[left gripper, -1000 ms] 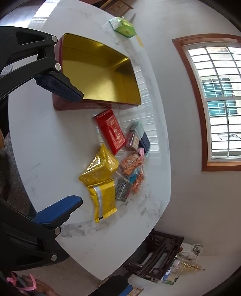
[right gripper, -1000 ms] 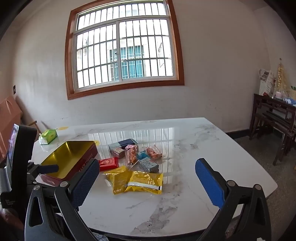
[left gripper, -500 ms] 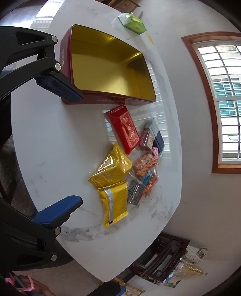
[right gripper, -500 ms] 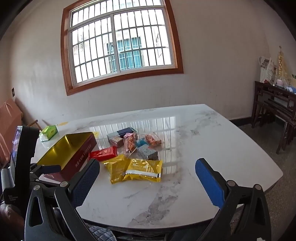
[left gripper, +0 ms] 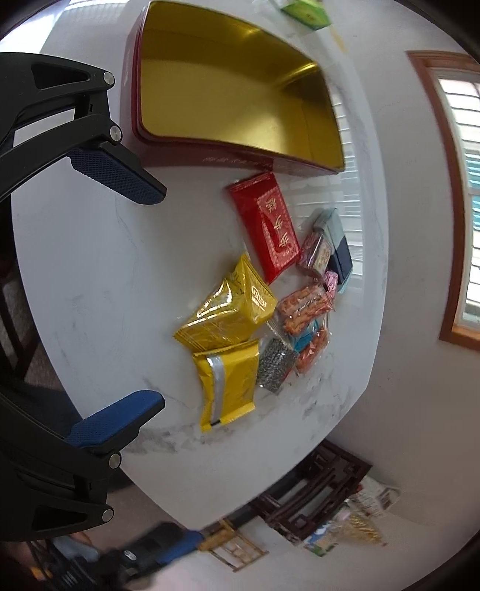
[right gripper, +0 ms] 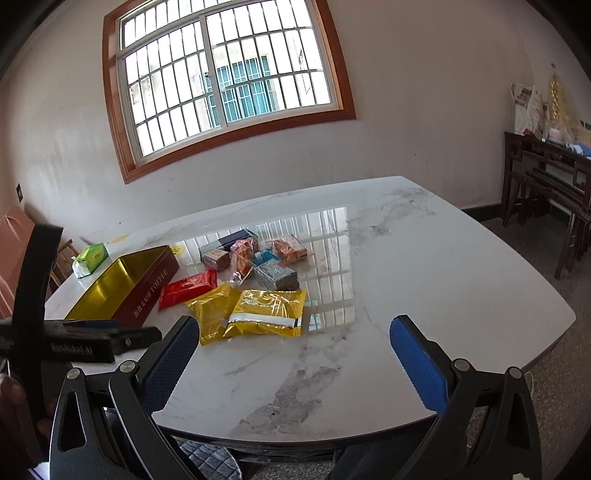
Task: Organize snacks
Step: 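Move both tools toward the snacks beside the gold tin, then grasp the yellow foil bag with the left gripper and lift it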
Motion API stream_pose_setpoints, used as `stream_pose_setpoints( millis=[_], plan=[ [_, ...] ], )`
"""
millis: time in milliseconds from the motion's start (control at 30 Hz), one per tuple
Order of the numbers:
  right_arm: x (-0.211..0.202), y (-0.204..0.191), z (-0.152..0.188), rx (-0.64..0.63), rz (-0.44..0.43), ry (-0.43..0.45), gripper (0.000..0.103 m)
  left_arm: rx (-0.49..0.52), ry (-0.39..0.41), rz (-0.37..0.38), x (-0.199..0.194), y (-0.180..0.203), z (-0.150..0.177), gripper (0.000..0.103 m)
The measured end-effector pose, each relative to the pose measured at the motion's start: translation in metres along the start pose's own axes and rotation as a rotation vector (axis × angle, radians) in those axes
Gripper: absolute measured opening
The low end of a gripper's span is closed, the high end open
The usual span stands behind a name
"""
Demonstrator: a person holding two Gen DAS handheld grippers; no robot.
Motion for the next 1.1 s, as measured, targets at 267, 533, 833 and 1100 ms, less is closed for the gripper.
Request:
stream_pose_setpoints(
  millis=[267, 533, 833, 1100],
  plan=[
    [0.008, 0.017, 0.005, 0.03, -0.003, -0.02, 0.103, -0.155, -0.032, 0.085, 0.028, -0.011, -0.02, 0.1],
    [0.02, 0.041, 0.011, 0.086, 0.008, -0.063, 0.103, -0.358, -0.107, 0.128, 0.069, -0.031, -0.038, 0.098],
    [0.04, 0.055, 0.017, 0.117, 0.009, -0.117, 0.103, -0.419, -0.204, 0.034, 0.096, -0.03, -0.054, 0.098],
    [0.055, 0.067, 0.017, 0.147, 0.01, -0.154, 0.103, -0.45, -0.262, -0.054, 0.102, -0.021, -0.063, 0.098]
  ],
)
Point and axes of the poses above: each gripper's, at about its wrist camera, not at the fingertips, and x roughly the way its jaws point, y to its right, z to its underside, the point moved 3 cm from there along x, roughly the way its jaws point, and after that the axes turned 14 degrees about x, right-handed, at the moved point
